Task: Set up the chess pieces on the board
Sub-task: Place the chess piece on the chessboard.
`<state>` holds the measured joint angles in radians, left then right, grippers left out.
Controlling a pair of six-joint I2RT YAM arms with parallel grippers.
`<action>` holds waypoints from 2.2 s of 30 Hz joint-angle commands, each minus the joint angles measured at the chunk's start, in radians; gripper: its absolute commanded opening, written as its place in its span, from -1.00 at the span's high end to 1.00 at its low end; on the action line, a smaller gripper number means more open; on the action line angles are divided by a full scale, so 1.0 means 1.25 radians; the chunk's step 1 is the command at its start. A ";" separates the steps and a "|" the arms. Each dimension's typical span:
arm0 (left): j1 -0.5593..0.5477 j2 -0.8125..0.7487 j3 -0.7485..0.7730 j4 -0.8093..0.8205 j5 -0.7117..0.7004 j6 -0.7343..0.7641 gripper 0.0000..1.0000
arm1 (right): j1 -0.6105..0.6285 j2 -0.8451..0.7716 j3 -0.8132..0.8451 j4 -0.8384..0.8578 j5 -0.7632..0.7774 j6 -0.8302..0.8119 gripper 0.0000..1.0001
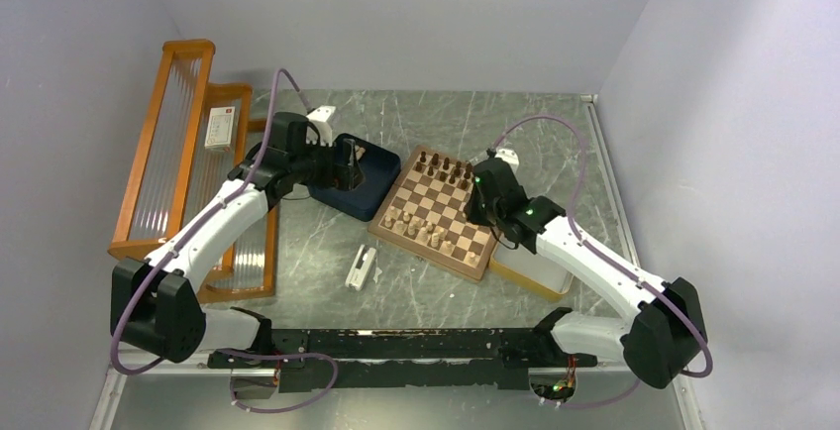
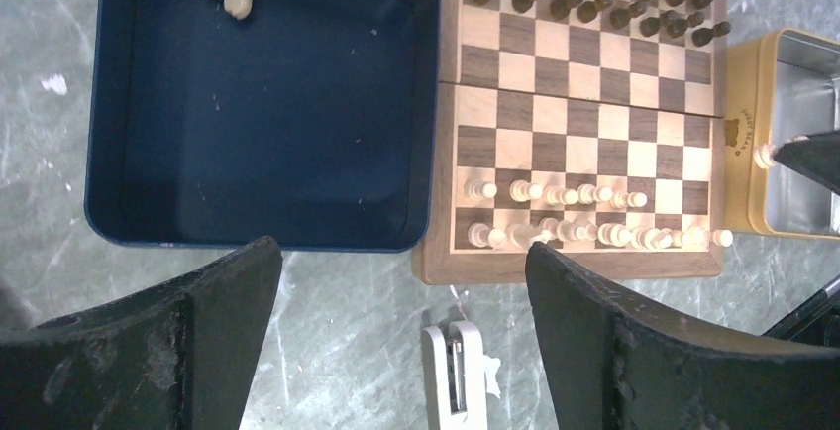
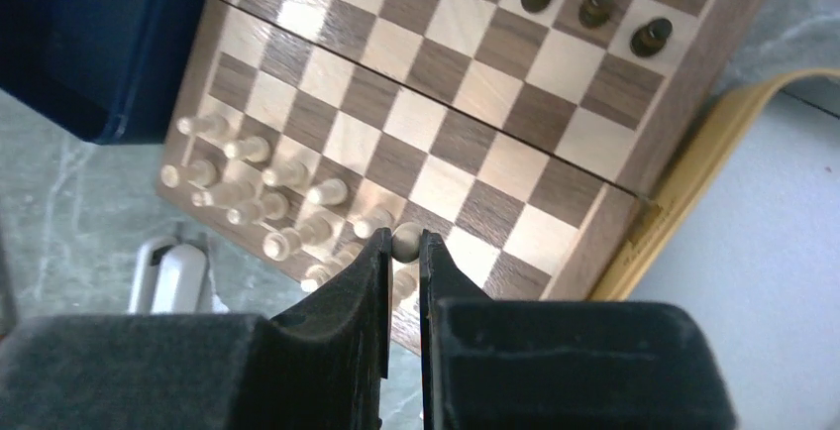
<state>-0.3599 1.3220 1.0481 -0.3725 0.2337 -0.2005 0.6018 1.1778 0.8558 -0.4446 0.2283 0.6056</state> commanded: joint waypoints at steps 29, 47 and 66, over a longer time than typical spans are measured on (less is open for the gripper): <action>0.039 -0.099 -0.102 0.035 -0.002 -0.005 -0.93 | 0.135 0.047 -0.116 -0.122 0.205 0.212 0.90; 0.039 -0.111 -0.106 0.033 -0.007 0.001 -0.93 | 0.135 0.089 -0.133 -0.066 0.236 0.204 0.79; 0.039 -0.121 -0.112 0.036 -0.015 0.006 -0.93 | 0.135 0.090 -0.159 -0.075 0.247 0.212 0.65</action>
<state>-0.3176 1.1866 0.9184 -0.3550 0.2253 -0.2050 0.7666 1.2808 0.6876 -0.5091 0.5022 0.8551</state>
